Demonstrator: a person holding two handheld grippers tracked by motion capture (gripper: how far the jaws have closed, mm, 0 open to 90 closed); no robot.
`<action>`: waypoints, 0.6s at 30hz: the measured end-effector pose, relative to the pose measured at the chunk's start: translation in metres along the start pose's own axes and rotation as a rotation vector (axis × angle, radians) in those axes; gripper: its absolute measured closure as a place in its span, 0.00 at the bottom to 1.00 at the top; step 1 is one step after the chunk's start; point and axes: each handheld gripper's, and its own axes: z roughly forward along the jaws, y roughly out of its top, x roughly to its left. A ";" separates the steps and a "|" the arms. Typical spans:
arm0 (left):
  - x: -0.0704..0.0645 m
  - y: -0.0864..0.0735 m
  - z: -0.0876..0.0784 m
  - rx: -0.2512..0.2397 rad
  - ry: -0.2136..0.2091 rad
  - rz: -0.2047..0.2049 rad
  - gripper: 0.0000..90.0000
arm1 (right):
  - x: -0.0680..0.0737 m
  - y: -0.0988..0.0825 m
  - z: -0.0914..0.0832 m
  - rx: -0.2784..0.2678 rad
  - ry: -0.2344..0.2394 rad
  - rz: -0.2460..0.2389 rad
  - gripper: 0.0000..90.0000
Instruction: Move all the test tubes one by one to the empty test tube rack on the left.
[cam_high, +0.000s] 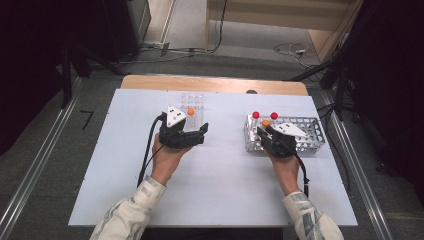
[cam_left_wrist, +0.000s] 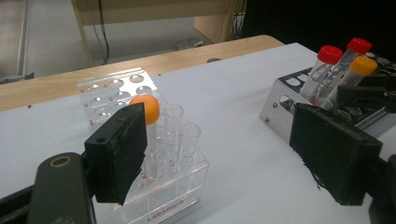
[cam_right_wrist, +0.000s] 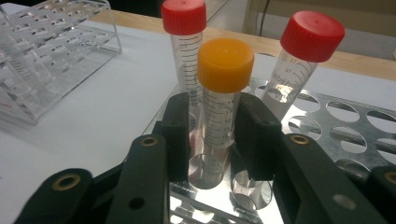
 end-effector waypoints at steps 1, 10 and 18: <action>0.000 0.000 0.000 -0.001 0.000 0.000 0.22 | 0.000 0.000 0.001 -0.001 -0.004 0.002 0.74; 0.000 0.001 -0.001 -0.006 -0.001 -0.006 0.22 | 0.000 0.004 -0.004 -0.017 -0.018 -0.009 0.79; 0.000 0.001 -0.001 -0.005 -0.003 -0.007 0.22 | 0.002 0.017 -0.018 -0.057 -0.023 -0.023 0.79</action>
